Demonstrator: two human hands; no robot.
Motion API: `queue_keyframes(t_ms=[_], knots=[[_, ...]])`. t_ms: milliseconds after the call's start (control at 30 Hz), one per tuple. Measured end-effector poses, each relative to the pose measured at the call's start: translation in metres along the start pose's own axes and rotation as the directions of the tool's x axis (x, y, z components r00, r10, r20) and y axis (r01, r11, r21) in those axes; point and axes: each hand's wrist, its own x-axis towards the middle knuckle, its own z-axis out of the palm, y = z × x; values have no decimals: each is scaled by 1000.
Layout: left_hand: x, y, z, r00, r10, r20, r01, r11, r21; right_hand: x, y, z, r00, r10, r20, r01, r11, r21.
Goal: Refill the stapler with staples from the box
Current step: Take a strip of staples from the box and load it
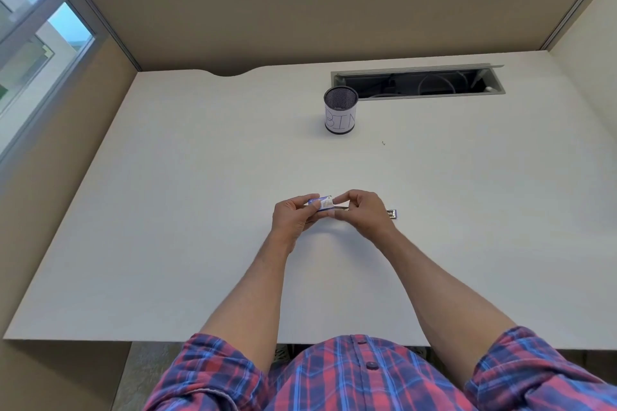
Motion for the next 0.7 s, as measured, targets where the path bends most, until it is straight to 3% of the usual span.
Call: queue_keyframes(t_ms=[200,333,467,700], knots=[[-4,0,-3,996,-5,88,3,1000,18,-2,3,2,997,-81,8,81,991,-110],[-4,0,-7,988,99,120,-131,947,295,0,5,2,997,-65,45,70,988,-136],[-3,-2,-9,985,144,93,-169,726,667,-2,6,5,996,-16,82,27,991,-132],[-3,4,-5,970,160,182,-233,404,884,-7,3,6,991,-6,134,27,988,-154]])
